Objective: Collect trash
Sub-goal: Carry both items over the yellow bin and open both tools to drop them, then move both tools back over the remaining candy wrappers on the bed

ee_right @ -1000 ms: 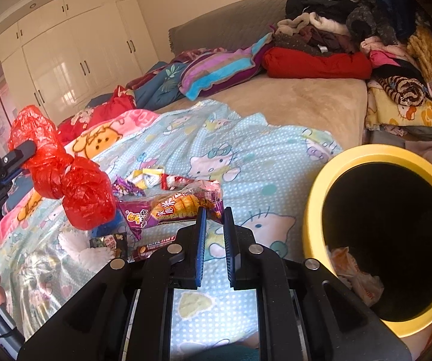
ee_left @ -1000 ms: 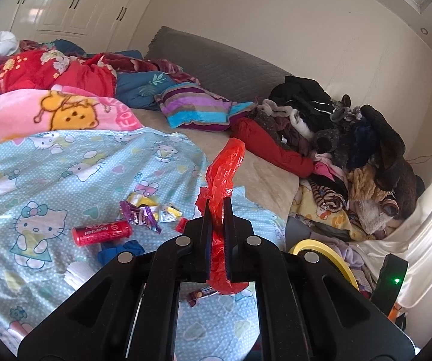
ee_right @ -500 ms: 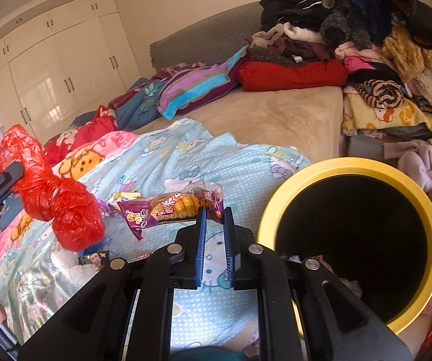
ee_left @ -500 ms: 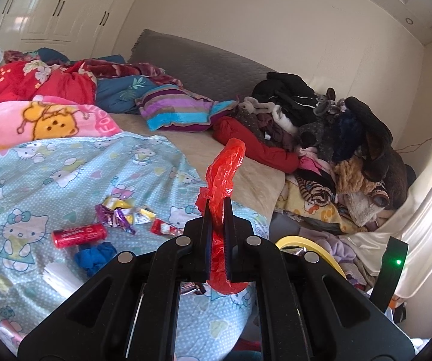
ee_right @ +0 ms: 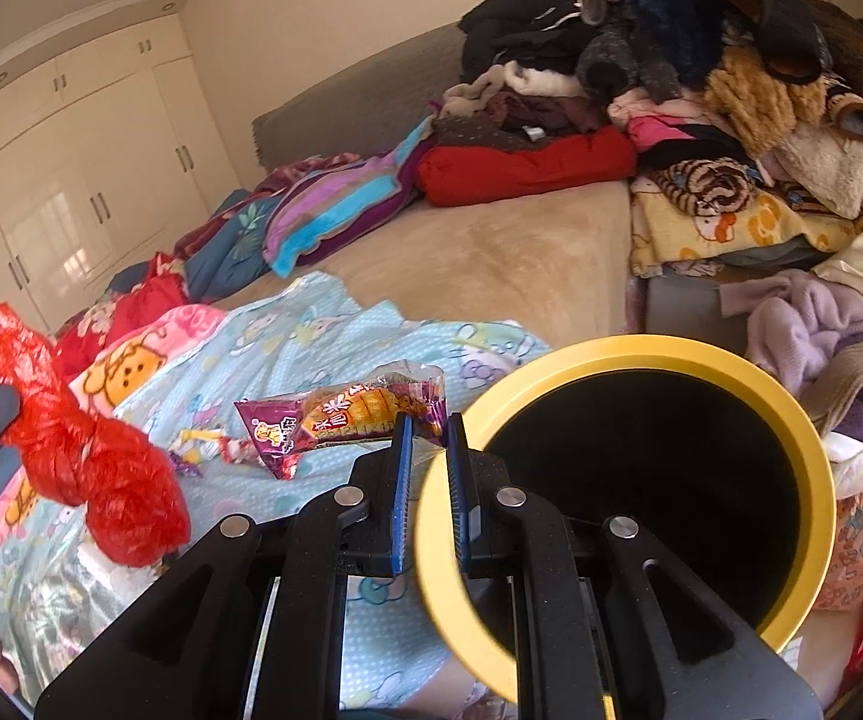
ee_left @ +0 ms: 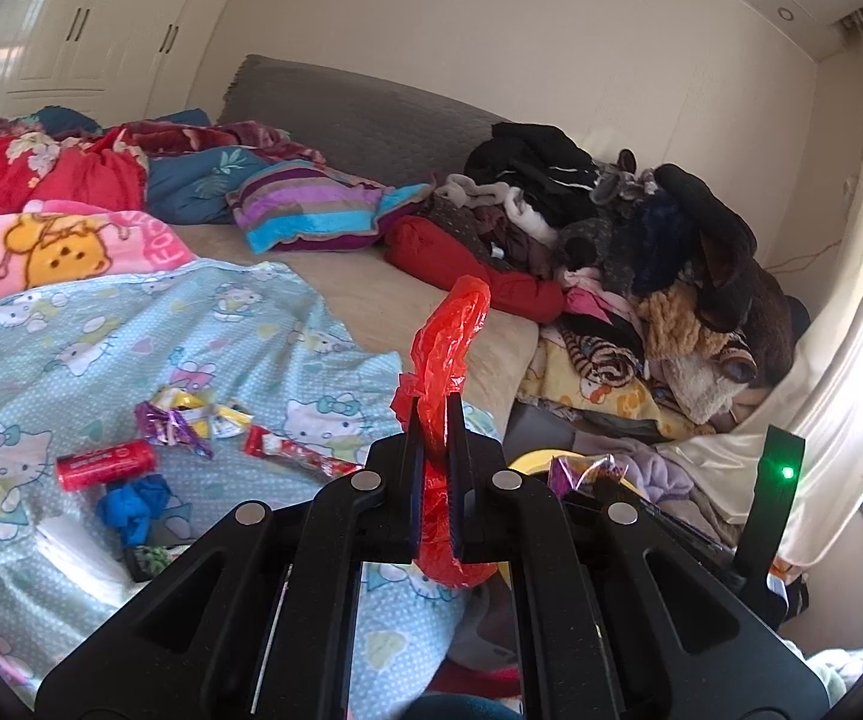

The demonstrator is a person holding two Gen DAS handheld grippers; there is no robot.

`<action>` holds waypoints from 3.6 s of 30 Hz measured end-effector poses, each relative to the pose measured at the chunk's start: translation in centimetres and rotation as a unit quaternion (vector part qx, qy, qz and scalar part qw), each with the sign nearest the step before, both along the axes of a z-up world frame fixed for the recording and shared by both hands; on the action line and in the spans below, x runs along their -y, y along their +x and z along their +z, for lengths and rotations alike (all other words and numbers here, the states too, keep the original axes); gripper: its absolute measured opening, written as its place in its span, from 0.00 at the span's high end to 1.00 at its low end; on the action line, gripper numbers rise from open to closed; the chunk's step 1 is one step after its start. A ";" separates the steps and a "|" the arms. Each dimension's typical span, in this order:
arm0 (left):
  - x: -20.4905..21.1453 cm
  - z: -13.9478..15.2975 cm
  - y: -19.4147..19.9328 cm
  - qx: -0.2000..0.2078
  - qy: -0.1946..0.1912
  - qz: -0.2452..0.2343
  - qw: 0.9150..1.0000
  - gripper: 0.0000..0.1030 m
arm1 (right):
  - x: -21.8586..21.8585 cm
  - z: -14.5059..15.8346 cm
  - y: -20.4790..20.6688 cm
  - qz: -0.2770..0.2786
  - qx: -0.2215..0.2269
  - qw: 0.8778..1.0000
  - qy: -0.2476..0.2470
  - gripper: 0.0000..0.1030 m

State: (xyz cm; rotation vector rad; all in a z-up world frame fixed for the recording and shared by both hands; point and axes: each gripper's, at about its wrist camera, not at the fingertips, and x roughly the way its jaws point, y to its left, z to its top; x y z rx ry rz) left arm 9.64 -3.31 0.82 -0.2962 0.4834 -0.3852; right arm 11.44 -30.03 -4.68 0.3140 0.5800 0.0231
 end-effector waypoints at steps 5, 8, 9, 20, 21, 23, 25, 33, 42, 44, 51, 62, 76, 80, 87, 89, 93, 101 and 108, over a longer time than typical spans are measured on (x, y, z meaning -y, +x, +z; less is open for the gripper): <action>1.3 -0.1 0.0 0.000 0.003 -0.014 1.000 0.97 | 1.4 -0.2 -0.1 -0.017 -0.005 1.000 0.001 0.89; 2.0 -0.1 0.0 0.001 0.006 -0.022 1.000 0.97 | 2.0 -0.3 -0.1 -0.025 -0.007 1.000 0.002 0.89; 2.3 -0.2 0.0 0.001 0.006 -0.025 1.000 0.97 | 2.3 -0.4 -0.1 -0.028 -0.008 1.000 0.002 0.89; 4.9 -0.5 0.1 0.001 0.012 -0.055 0.998 0.97 | 4.5 -0.5 -0.1 -0.051 -0.013 0.999 -0.011 0.89; 5.1 -0.5 0.1 0.001 0.012 -0.058 0.998 0.97 | 4.7 -0.5 -0.2 -0.053 -0.013 0.998 -0.012 0.89; 5.6 -0.5 0.1 0.002 0.014 -0.064 0.998 0.97 | 5.1 -0.6 -0.2 -0.059 -0.013 0.998 -0.014 0.89; 6.1 -0.5 0.2 0.002 0.015 -0.069 0.998 0.97 | 5.6 -0.7 -0.2 -0.065 -0.014 0.998 -0.014 0.89; 8.1 -1.1 0.8 -0.009 0.009 -0.089 0.996 0.97 | 7.3 -1.3 -0.3 -0.085 -0.021 0.996 -0.016 0.89; 11.3 -2.1 1.6 -0.014 0.022 -0.120 0.992 0.97 | 9.2 -2.2 -0.2 -0.110 -0.035 0.993 -0.017 0.89; 11.9 -2.5 1.9 -0.018 0.024 -0.124 0.992 0.97 | 9.7 -2.5 -0.2 -0.117 -0.039 0.992 -0.017 0.89; 14.1 -4.2 2.6 -0.036 0.034 -0.147 0.988 0.97 | 11.0 -3.3 -0.2 -0.137 -0.050 0.989 -0.021 0.89; 16.0 -6.7 3.6 -0.064 0.039 -0.166 0.983 0.97 | 12.0 -4.5 0.2 -0.149 -0.058 0.987 -0.030 0.89; 15.7 -7.9 5.1 -0.077 0.029 -0.161 0.984 0.33 | 13.1 -6.1 0.5 -0.161 -0.076 0.984 0.005 0.70; 14.7 -7.7 4.6 -0.074 0.028 -0.141 0.987 0.10 | 12.4 -6.2 0.7 -0.156 -0.076 0.985 0.005 0.59; 12.7 -7.1 3.3 -0.061 0.043 -0.105 0.992 0.10 | 10.2 -5.5 1.0 -0.133 -0.063 0.989 -0.011 0.53; 11.9 -6.7 3.1 -0.059 0.047 -0.094 0.993 0.10 | 9.5 -5.3 1.2 -0.123 -0.061 0.990 -0.014 0.50; 10.3 -5.9 2.7 -0.052 0.040 -0.076 0.995 0.10 | 8.2 -4.8 1.2 -0.108 -0.053 0.993 -0.020 0.50; 7.5 -4.7 1.6 -0.038 0.035 -0.038 0.998 0.10 | 6.2 -3.5 1.1 -0.080 -0.038 0.996 -0.025 0.47; 5.1 -4.0 0.8 -0.030 0.028 -0.010 0.999 0.10 | 3.7 -2.2 0.9 -0.052 -0.024 0.998 -0.027 0.47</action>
